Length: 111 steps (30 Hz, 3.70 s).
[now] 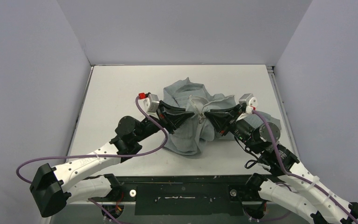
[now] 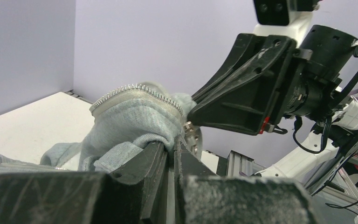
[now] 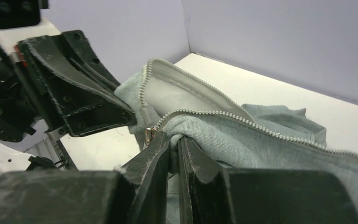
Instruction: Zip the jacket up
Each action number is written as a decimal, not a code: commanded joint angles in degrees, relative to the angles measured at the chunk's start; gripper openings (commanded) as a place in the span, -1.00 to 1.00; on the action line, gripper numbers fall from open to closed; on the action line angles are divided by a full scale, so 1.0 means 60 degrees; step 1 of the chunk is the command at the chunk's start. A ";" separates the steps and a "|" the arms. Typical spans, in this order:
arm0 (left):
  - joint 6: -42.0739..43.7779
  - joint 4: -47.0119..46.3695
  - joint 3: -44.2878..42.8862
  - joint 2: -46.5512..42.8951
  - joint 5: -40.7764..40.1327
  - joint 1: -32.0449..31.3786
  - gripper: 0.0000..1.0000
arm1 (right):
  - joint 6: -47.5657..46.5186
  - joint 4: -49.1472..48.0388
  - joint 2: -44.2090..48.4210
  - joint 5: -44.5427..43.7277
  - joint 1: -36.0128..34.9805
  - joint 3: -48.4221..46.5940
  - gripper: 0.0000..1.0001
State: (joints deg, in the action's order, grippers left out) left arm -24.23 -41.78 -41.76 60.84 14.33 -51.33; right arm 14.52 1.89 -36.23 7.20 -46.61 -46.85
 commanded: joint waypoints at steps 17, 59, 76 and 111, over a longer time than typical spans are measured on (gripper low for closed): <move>-0.0191 -0.1102 -0.0183 -0.0094 0.0117 0.0030 -1.00 | 0.0553 -0.1036 0.0281 -0.0581 -0.0058 -0.0089 -1.00; -0.0452 -0.1519 0.0131 -0.0153 -0.0159 0.0044 -1.00 | 0.0670 -0.1121 0.0175 -0.0366 -0.0044 -0.0087 -1.00; -0.0444 -0.1541 0.0049 -0.0155 0.0009 0.0044 -1.00 | 0.0582 -0.0946 -0.0145 -0.0243 -0.0054 -0.0181 -1.00; -0.0449 -0.1109 -0.0189 0.0677 0.0891 0.0022 -1.00 | 0.0628 -0.1150 0.0081 -0.0894 -0.0039 -0.0067 -1.00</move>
State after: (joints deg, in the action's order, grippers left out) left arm -26.83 -46.24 -40.32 64.77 18.31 -51.29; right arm 18.55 0.93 -36.91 3.09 -46.59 -46.83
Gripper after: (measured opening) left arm 0.048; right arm 0.108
